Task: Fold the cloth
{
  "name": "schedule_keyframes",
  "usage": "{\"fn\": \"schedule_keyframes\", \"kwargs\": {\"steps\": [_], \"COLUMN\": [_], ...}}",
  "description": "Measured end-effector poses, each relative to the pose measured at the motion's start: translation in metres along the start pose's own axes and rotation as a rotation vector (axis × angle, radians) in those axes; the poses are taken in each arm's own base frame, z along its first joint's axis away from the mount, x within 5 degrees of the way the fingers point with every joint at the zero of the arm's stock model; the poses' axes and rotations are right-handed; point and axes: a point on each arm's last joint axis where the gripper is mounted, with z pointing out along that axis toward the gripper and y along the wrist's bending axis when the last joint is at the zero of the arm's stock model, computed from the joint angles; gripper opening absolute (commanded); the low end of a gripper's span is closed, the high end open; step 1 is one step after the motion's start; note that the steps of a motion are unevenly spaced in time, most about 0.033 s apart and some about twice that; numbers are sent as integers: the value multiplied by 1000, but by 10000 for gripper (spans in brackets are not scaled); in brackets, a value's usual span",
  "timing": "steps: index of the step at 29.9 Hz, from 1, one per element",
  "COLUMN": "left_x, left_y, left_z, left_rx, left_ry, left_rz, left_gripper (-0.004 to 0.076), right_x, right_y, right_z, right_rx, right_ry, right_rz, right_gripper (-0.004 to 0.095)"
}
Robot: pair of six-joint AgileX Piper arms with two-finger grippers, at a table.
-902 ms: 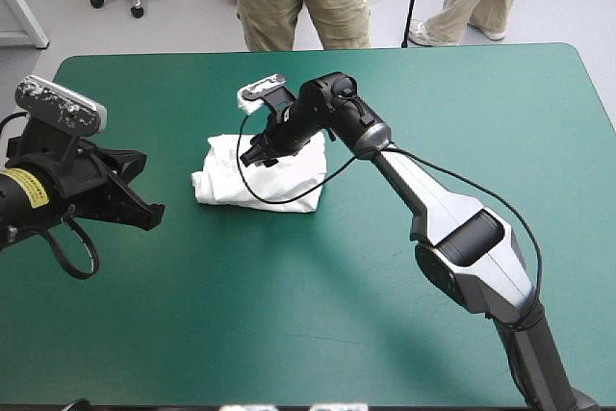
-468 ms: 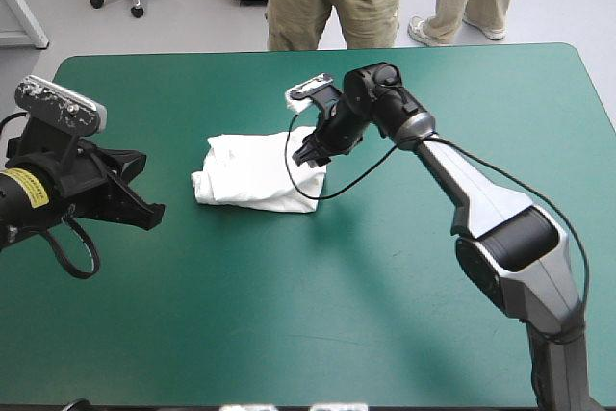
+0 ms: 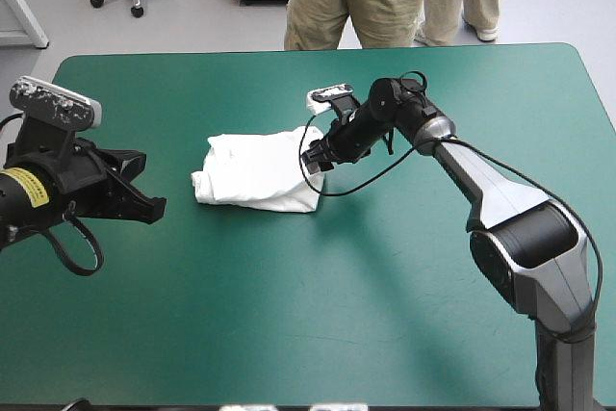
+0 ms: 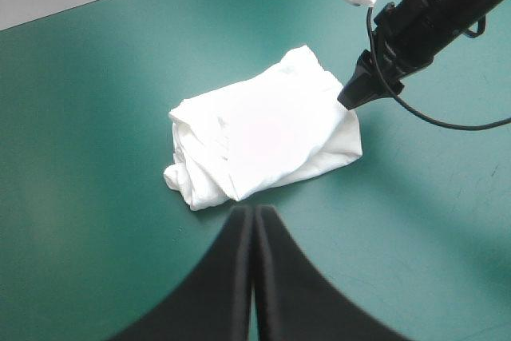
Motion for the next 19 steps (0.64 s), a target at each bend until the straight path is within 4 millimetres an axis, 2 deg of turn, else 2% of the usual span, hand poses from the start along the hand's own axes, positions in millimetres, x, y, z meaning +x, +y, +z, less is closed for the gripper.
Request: {"fn": "schedule_keyframes", "kwargs": {"steps": [4, 10, 12, 15, 18, 19], "left_x": [0, -1, -1, -2, -1, -1], "left_y": [0, 0, 0, -1, -1, -1], "left_z": [0, 3, 4, 6, 6, 6], "left_rx": [0, 0, 0, 0, 0, 0], "left_ry": [0, 7, 11, 16, 15, 15], "left_rz": [-1, 0, 0, 1, 1, 1], "left_gripper": [-9, -9, -9, -9, -9, -9], "right_x": [0, 5, 6, 6, 7, 8], "right_y": [-5, -12, -13, -11, -11, -12], "right_z": [12, 43, 49, 50, 53, 53], "right_rx": [0, -43, -61, -89, -94, -91], "right_ry": [-10, 24, 29, 22, 29, 35], "right_rz": [15, 62, 68, 82, 72, 61], "right_gripper": [608, 603, 572, 380, 46, -13]}}
